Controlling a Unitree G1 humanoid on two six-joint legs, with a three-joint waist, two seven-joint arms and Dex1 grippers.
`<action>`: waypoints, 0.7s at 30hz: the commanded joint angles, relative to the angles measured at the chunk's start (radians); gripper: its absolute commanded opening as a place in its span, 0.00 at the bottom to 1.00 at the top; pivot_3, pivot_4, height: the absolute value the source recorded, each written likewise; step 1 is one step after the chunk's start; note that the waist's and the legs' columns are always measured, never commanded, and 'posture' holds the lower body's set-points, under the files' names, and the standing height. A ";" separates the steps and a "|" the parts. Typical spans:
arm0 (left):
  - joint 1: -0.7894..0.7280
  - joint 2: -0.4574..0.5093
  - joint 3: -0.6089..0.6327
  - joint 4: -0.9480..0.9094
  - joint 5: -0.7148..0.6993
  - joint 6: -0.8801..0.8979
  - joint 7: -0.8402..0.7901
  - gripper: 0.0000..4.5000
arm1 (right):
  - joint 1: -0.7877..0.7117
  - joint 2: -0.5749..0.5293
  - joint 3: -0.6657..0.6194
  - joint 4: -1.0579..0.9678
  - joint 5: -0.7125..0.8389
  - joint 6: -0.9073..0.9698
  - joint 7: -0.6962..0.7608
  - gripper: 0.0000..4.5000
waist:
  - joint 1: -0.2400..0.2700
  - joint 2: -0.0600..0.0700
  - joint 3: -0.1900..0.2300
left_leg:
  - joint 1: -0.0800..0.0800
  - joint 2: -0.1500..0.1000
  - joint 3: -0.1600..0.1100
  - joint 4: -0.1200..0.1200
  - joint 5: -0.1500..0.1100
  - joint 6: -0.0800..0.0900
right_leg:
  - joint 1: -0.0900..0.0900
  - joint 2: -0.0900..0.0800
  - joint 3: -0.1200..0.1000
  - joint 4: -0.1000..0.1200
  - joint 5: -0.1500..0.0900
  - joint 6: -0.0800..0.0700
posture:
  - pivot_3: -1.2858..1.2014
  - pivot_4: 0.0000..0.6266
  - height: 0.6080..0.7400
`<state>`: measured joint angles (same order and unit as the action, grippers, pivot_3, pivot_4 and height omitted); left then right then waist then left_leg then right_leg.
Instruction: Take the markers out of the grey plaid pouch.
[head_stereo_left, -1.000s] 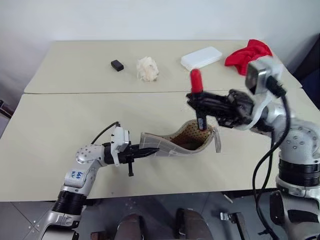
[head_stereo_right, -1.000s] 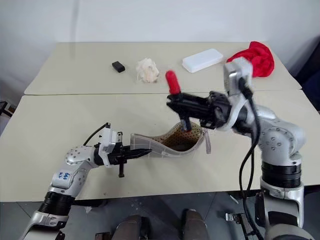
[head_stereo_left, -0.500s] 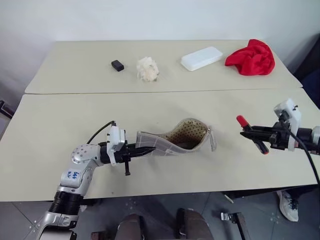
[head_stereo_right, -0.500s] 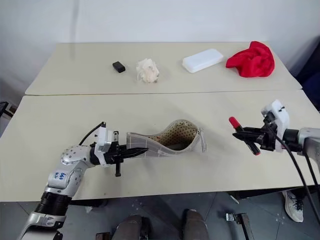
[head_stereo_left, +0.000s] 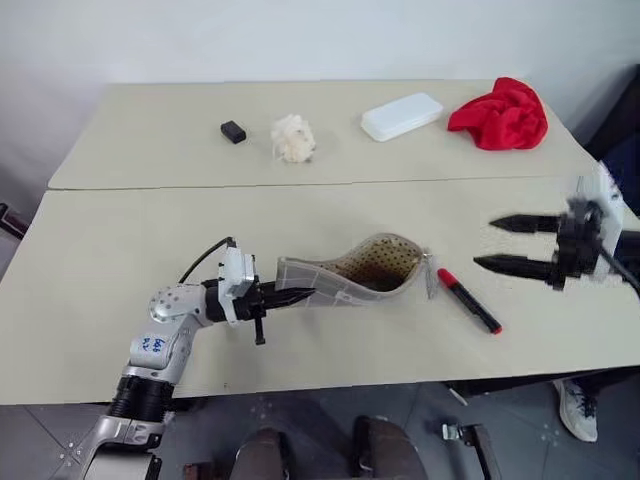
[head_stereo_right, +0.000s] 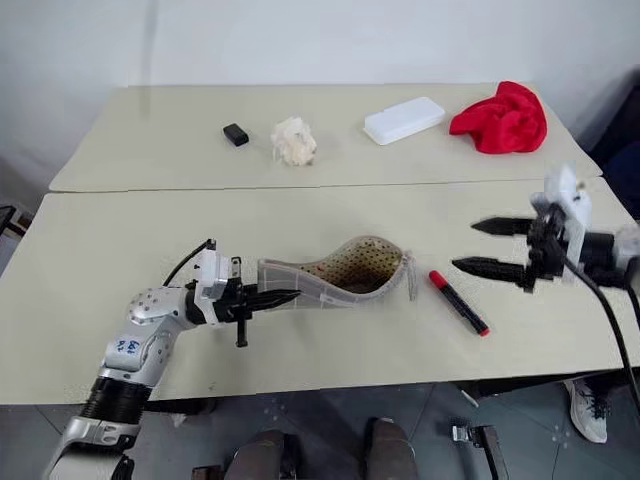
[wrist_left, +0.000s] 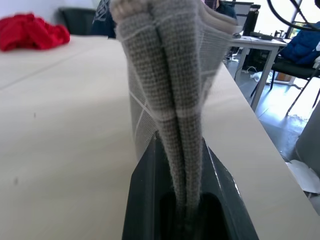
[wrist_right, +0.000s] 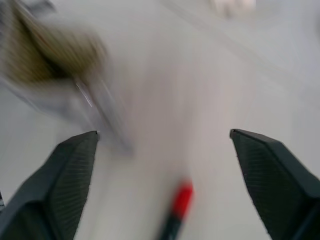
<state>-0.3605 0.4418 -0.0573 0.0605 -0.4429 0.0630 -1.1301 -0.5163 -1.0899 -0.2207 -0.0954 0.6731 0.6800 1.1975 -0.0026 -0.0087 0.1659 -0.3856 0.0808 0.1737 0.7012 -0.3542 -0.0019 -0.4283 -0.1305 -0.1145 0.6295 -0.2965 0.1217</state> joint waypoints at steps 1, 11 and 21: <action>-0.010 -0.005 -0.002 0.015 0.016 -0.028 -0.008 0.00 | -0.108 -0.003 0.050 -0.110 0.044 0.054 0.012 0.72 | 0.000 0.000 0.000 | 0.000 0.000 0.000 0.000 0.000 0.000 | 0.000 0.000 0.000 0.000 0.000 0.000 | 0.52 0.24 1.00; -0.031 -0.028 -0.013 0.056 0.042 -0.069 -0.007 0.00 | -0.260 0.091 0.351 -0.334 -0.062 0.104 -0.044 0.00 | 0.001 0.000 0.000 | -0.002 -0.001 -0.001 0.000 0.000 0.001 | 0.000 -0.001 -0.001 0.000 0.000 0.000 | 0.52 0.24 1.00; -0.039 -0.045 -0.021 0.067 0.049 -0.075 -0.012 0.00 | -0.389 0.184 0.670 -0.371 -0.392 0.151 -0.113 0.00 | -0.002 0.000 0.000 | -0.002 0.000 -0.001 0.001 0.000 0.000 | -0.001 -0.001 -0.002 0.001 0.000 0.000 | 0.52 0.24 1.00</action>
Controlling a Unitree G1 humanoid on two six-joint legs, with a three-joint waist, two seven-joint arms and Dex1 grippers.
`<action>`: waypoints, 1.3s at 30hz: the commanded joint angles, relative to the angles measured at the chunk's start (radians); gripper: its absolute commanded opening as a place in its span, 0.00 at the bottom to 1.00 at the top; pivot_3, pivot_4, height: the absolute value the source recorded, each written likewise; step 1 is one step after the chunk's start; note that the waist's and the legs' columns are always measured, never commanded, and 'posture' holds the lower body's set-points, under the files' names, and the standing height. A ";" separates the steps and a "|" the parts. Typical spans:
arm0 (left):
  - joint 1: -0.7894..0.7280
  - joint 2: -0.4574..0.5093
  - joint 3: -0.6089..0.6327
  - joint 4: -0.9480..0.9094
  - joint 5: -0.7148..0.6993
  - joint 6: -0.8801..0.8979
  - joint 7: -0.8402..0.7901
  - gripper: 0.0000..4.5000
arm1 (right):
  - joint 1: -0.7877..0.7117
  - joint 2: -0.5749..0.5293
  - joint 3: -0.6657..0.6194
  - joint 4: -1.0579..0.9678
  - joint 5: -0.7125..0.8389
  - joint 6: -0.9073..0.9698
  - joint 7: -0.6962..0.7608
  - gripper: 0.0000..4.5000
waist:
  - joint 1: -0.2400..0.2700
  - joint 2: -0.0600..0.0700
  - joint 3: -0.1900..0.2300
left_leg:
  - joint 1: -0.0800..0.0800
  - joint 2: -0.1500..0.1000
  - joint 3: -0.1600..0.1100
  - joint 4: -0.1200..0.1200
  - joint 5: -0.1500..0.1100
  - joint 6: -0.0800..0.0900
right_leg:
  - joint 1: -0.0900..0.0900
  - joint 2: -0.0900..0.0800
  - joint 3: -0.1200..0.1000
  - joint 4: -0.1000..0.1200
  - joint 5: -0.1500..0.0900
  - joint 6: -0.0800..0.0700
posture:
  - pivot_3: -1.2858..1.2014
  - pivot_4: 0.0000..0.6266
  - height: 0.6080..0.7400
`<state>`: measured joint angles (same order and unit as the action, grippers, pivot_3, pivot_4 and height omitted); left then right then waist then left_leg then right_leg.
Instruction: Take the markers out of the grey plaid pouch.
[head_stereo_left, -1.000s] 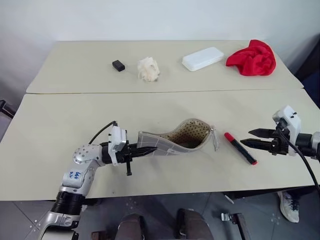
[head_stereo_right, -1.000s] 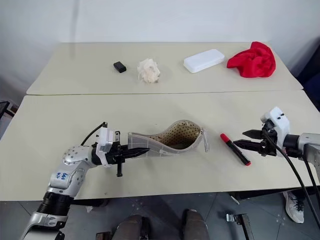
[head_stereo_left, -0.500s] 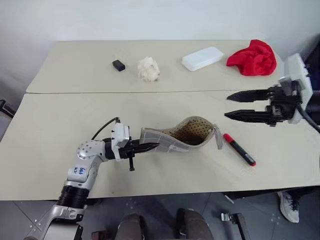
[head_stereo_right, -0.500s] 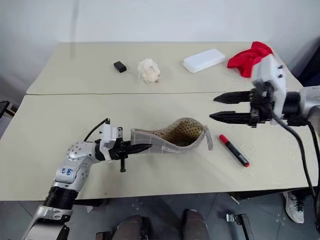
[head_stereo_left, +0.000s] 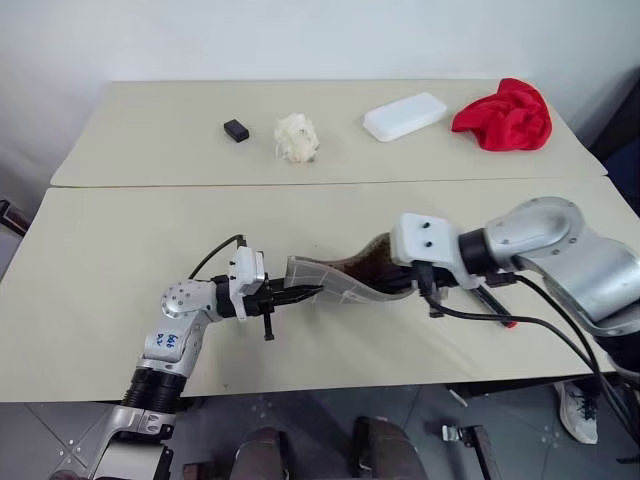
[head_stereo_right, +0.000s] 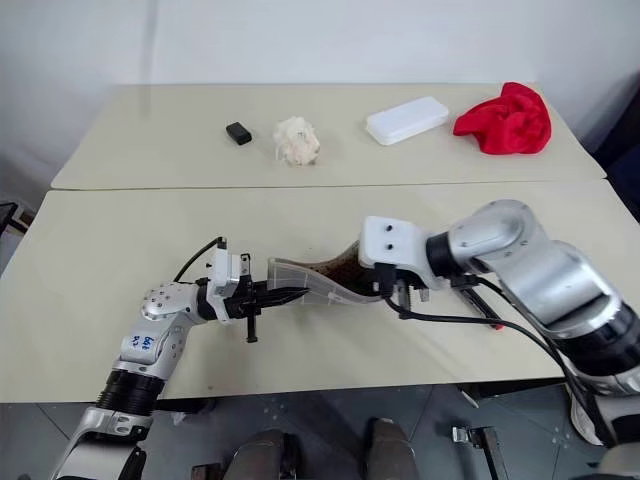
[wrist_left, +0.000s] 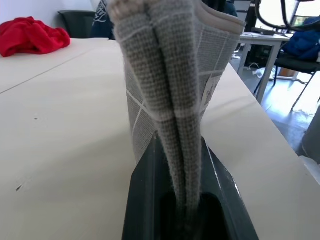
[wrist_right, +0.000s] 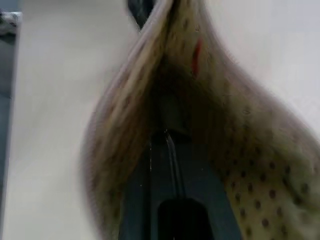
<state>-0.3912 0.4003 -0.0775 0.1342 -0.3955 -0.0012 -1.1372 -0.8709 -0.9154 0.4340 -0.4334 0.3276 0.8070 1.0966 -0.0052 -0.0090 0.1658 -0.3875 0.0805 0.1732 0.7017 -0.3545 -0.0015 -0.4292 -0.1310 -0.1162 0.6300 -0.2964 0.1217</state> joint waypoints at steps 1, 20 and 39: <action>-0.008 -0.004 -0.001 -0.006 0.001 -0.010 -0.005 0.00 | -0.037 0.012 0.027 -0.030 -0.062 0.026 -0.012 0.00 | 0.000 0.000 0.000 | 0.000 0.000 0.000 0.000 0.000 0.000 | 0.000 0.000 0.000 0.000 0.000 0.000 | 0.52 0.24 1.00; 0.005 -0.006 -0.004 -0.025 -0.005 0.006 0.003 0.00 | -0.025 0.077 0.143 -0.054 -0.314 -0.047 -0.010 0.65 | 0.001 0.000 0.000 | -0.001 0.000 0.000 0.000 0.000 0.000 | 0.000 0.000 -0.001 -0.001 0.000 0.000 | 0.52 0.24 1.00; 0.027 -0.013 -0.003 -0.055 -0.019 0.032 0.005 0.00 | -0.004 0.203 0.229 0.071 -0.462 -0.013 -0.009 0.80 | -0.004 0.000 0.000 | 0.000 0.000 0.000 0.000 0.000 0.000 | 0.000 0.000 -0.001 0.000 0.000 0.000 | 0.52 0.24 1.00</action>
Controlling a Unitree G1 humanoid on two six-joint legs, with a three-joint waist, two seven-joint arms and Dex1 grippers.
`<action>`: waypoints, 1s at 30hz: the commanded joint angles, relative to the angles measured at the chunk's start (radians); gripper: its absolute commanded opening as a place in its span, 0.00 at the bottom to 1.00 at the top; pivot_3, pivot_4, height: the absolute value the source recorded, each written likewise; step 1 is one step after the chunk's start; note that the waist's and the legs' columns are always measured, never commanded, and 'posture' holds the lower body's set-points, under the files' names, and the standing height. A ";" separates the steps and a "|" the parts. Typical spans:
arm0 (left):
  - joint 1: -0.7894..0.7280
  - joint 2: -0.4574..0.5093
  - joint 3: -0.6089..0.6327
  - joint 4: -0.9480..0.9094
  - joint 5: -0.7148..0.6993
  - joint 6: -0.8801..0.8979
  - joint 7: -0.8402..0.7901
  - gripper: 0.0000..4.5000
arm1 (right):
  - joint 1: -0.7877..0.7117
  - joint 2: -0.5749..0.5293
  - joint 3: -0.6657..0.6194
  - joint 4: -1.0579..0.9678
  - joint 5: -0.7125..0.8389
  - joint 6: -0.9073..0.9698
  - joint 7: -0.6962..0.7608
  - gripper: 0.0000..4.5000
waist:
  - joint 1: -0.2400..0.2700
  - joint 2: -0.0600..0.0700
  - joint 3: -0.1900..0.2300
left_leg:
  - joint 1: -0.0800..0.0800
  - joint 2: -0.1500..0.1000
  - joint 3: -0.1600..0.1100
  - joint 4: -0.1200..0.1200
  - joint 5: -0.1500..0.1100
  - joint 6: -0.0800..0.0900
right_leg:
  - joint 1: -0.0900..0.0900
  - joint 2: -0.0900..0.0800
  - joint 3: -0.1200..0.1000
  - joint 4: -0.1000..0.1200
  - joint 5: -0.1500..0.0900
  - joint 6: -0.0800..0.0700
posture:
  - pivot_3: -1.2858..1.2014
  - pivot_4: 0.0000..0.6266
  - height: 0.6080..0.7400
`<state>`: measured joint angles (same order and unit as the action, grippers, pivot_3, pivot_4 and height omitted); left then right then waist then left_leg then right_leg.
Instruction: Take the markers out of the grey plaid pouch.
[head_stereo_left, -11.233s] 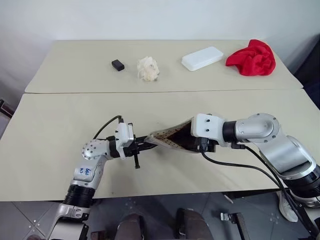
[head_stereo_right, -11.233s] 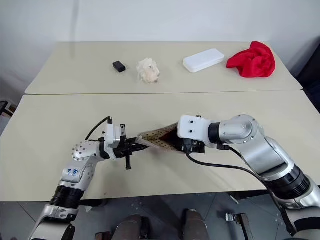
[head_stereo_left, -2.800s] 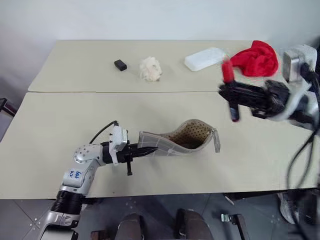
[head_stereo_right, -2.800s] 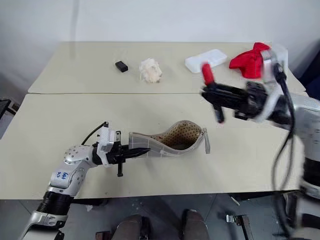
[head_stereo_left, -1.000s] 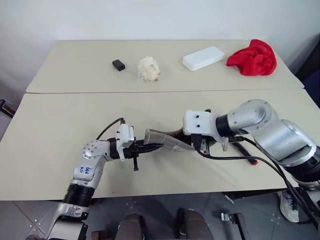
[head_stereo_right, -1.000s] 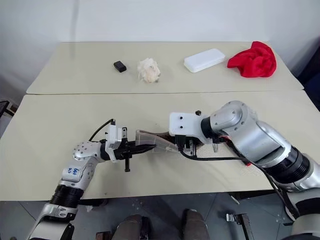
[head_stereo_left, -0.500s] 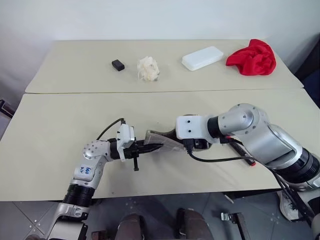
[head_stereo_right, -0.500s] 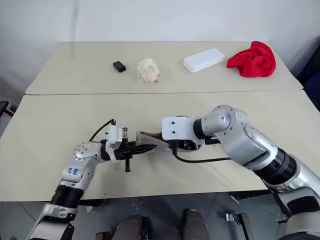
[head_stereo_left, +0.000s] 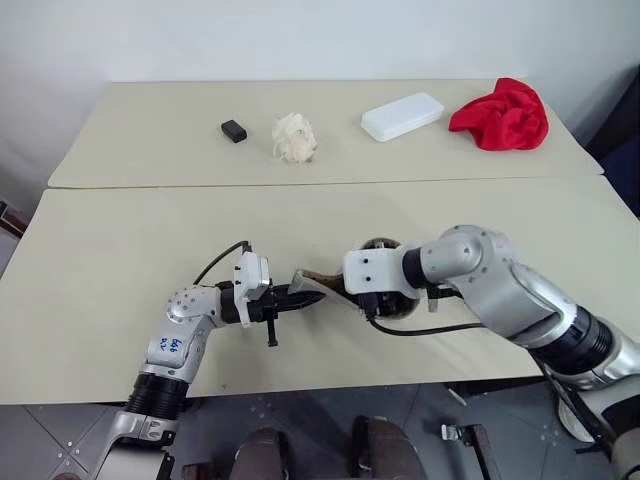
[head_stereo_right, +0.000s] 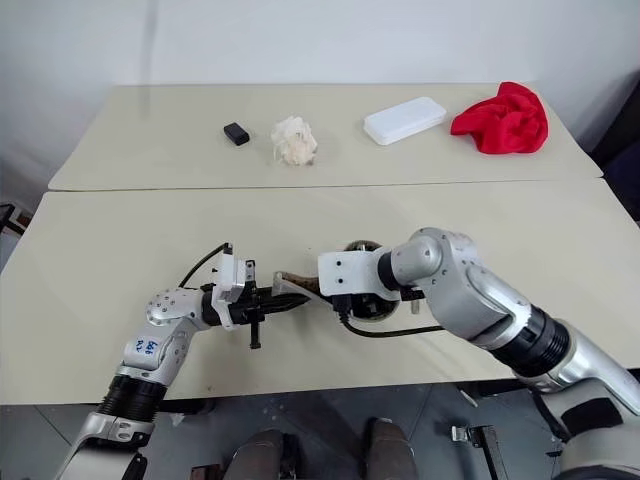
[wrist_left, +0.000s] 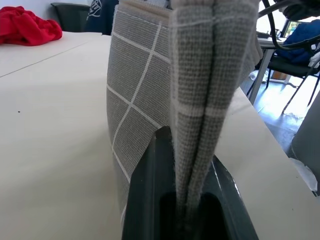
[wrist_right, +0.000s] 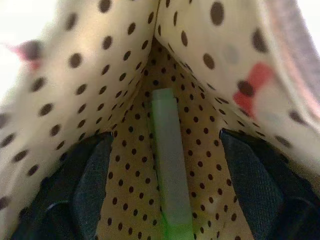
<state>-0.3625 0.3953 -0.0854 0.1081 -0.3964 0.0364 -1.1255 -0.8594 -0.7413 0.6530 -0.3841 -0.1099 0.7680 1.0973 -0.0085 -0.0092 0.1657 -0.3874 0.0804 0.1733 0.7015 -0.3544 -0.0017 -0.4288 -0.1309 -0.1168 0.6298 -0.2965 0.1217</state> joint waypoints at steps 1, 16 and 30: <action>-0.003 -0.010 0.004 -0.027 -0.018 -0.006 -0.007 0.00 | -0.015 0.036 0.010 0.030 -0.029 0.037 -0.011 0.80 | -0.002 0.000 0.000 | 0.000 0.000 0.000 0.000 0.000 0.000 | 0.000 0.000 0.000 0.000 0.000 0.000 | 0.52 0.24 1.00; -0.008 -0.027 -0.001 -0.014 -0.021 -0.003 -0.020 0.00 | -0.101 0.077 0.100 0.238 -0.185 -0.025 0.023 0.80 | -0.022 0.000 0.000 | 0.000 0.000 0.000 -0.001 0.000 0.000 | 0.000 0.000 0.000 0.000 0.000 0.000 | 0.52 0.24 1.00; -0.012 -0.028 0.015 -0.017 -0.026 0.007 -0.010 0.00 | -0.061 0.166 0.018 0.285 -0.195 -0.087 -0.040 0.36 | -0.023 0.000 0.000 | 0.000 0.000 0.000 -0.001 0.000 0.000 | 0.000 0.000 0.000 0.000 0.000 0.000 | 0.52 0.24 1.00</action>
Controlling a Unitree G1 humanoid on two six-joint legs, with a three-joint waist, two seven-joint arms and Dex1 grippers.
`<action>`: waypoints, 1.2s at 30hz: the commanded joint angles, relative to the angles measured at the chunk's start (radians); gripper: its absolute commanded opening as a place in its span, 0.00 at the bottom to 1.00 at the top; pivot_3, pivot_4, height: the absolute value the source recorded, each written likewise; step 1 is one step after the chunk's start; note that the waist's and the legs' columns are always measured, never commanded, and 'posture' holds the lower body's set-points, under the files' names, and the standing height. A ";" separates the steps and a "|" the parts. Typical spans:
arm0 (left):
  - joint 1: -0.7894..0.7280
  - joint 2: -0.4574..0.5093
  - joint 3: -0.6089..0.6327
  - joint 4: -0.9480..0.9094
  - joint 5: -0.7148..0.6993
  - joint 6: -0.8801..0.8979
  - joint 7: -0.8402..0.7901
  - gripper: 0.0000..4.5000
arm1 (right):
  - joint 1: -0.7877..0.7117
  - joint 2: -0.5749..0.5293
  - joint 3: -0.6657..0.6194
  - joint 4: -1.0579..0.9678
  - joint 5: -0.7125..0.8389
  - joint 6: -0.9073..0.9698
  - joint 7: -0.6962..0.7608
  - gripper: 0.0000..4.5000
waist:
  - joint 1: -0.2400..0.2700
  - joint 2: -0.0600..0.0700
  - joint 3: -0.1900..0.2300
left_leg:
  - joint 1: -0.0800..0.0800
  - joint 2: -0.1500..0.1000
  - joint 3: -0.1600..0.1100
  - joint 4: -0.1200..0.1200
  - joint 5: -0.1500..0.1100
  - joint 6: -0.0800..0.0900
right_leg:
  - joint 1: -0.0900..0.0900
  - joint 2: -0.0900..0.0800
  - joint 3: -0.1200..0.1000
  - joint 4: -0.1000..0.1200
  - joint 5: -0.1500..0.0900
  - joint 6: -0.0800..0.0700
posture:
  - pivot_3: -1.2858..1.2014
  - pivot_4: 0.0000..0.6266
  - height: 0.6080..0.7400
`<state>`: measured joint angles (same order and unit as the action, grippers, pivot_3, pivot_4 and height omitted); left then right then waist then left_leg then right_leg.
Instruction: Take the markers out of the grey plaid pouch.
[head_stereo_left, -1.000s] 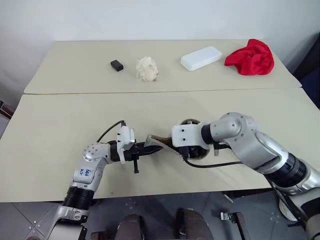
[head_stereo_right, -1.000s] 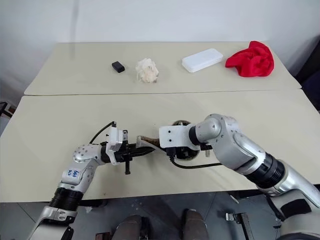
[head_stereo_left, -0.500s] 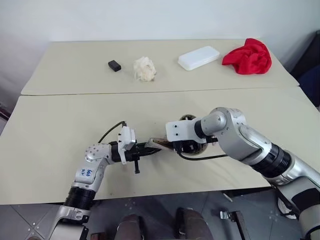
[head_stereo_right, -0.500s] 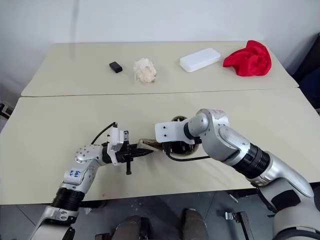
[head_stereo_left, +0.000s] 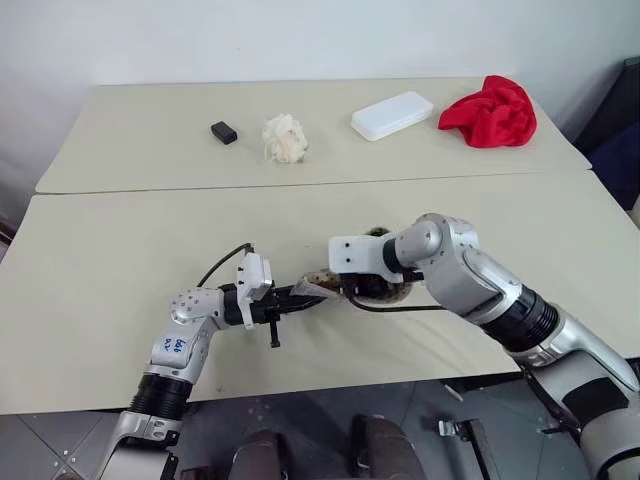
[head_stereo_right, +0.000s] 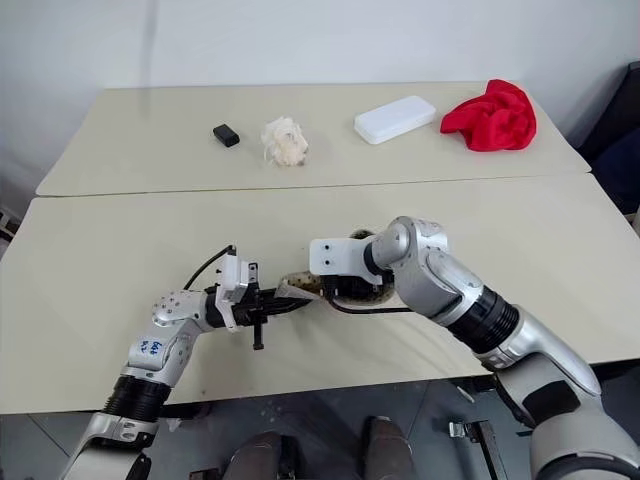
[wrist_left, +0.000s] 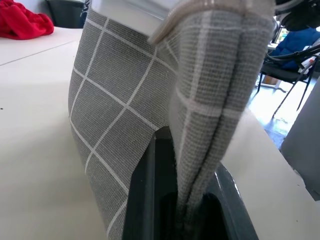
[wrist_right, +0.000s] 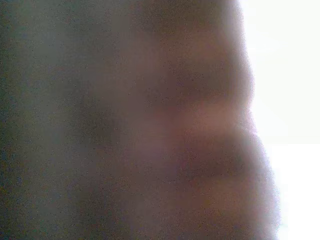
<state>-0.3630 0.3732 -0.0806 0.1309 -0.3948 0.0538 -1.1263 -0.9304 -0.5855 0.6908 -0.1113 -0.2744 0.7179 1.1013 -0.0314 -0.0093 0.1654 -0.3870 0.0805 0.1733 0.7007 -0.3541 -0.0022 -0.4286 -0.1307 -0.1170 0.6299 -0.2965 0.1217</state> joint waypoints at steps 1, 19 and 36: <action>-0.012 -0.006 0.013 -0.040 -0.028 -0.010 -0.008 0.00 | 0.010 0.014 -0.029 0.010 -0.038 -0.048 -0.062 0.36 | 0.000 0.000 0.000 | 0.000 0.000 0.000 0.000 0.000 0.000 | 0.000 0.000 0.000 0.000 0.000 0.000 | 0.52 0.24 1.00; -0.036 -0.014 0.032 -0.022 -0.039 0.006 -0.014 0.00 | 0.091 0.069 0.018 0.106 -0.083 -0.173 -0.050 0.36 | 0.000 0.000 0.000 | 0.000 0.000 0.000 0.000 0.000 0.000 | 0.000 0.000 0.000 0.000 0.000 0.000 | 0.52 0.24 1.00; -0.046 -0.013 0.054 -0.010 -0.022 -0.004 -0.008 0.00 | 0.116 0.028 -0.136 -0.035 0.042 -0.289 0.147 0.11 | 0.005 -0.003 -0.003 | 0.003 0.000 0.000 -0.001 0.001 -0.001 | 0.003 0.000 0.000 0.002 -0.001 -0.001 | 0.52 0.24 1.00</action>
<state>-0.3900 0.3634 -0.0395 0.1632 -0.3977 0.0713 -1.1382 -0.8326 -0.5395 0.5738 -0.0950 -0.2906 0.4708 1.1895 -0.0266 -0.0121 0.1624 -0.3840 0.0805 0.1730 0.7002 -0.3530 -0.0035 -0.4261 -0.1307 -0.1167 0.6314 -0.2971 0.1204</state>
